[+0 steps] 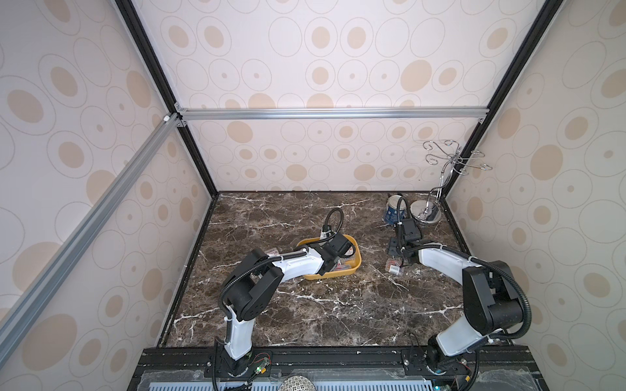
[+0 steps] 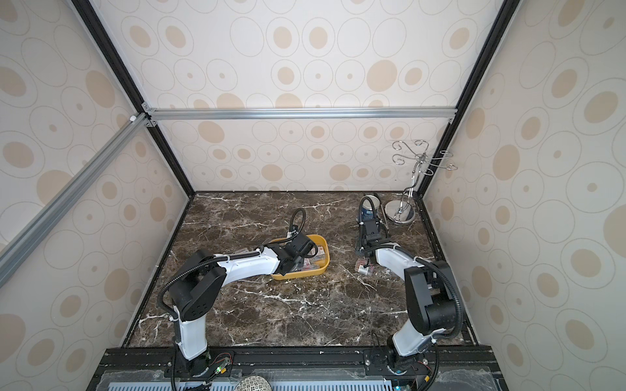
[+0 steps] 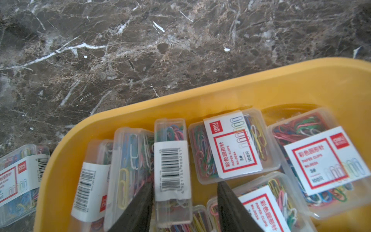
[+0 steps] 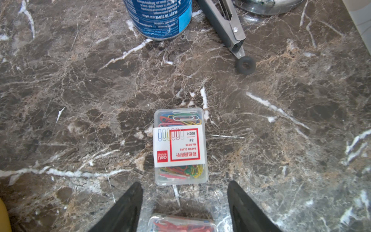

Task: Take the paper clips out of the storage box
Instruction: Pick up the boxed paper clips from the storage box.

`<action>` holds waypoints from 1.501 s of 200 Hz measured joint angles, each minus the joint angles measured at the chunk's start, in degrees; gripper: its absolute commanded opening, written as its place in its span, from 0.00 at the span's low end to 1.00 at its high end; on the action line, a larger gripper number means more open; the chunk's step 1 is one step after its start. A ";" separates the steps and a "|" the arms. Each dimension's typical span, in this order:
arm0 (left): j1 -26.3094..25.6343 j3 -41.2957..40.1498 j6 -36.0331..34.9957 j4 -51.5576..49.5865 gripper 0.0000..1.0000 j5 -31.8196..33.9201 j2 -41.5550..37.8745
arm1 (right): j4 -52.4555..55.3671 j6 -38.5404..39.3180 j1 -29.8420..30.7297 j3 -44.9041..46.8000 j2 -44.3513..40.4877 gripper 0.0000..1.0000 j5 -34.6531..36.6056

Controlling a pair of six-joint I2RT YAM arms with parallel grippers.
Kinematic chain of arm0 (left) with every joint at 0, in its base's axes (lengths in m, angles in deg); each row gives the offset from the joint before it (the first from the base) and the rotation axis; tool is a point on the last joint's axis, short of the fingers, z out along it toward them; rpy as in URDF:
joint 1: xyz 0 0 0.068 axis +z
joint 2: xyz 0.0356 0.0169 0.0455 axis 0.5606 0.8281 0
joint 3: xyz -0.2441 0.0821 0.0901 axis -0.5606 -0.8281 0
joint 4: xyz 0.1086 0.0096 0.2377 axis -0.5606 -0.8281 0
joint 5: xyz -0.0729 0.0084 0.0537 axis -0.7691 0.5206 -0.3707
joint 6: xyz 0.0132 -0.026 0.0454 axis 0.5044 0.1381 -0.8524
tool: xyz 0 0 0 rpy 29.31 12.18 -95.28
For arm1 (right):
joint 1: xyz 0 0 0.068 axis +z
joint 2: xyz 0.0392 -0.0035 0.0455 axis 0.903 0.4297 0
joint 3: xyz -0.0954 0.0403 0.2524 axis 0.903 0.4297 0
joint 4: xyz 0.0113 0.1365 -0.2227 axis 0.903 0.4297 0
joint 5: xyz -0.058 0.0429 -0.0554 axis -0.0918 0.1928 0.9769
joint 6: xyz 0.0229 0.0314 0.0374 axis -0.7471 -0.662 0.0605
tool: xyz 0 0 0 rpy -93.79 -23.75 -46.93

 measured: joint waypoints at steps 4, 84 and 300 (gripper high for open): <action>0.00 0.00 0.00 0.07 0.53 -0.09 0.07 | 0.09 0.02 0.00 -0.04 0.00 0.69 0.07; -0.13 1.97 0.35 0.20 0.46 1.11 3.06 | 0.55 0.02 0.46 -0.68 0.42 0.69 0.79; 1.07 3.76 -0.74 -4.48 0.23 9.07 -11.45 | 1.11 0.22 1.33 -1.57 1.40 0.69 2.49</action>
